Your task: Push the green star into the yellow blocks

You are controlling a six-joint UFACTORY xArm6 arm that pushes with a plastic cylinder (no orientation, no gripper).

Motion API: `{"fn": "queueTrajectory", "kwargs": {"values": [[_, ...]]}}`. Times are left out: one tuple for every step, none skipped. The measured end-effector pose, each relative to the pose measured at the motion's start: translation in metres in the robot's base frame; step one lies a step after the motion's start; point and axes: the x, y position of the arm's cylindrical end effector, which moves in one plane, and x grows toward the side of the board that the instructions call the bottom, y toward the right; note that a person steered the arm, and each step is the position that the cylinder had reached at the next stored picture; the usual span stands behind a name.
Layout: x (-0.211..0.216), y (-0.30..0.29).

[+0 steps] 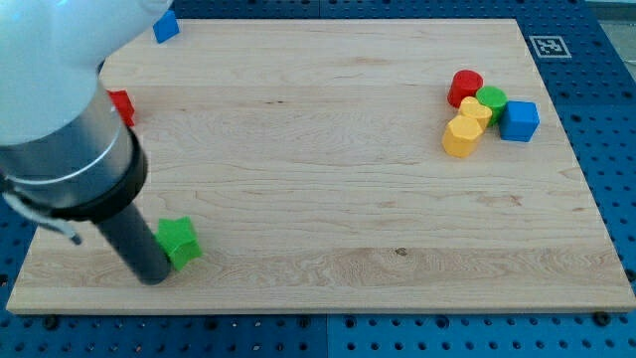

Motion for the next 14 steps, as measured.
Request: {"fn": "queueTrajectory", "kwargs": {"values": [[-0.022, 0.014], [-0.051, 0.030], [-0.082, 0.042], [-0.112, 0.054], [-0.140, 0.087], [-0.171, 0.127], [-0.198, 0.169], [-0.202, 0.214], [-0.201, 0.244], [-0.201, 0.232], [-0.181, 0.194], [-0.179, 0.248], [-0.175, 0.306], [-0.164, 0.315]]}}
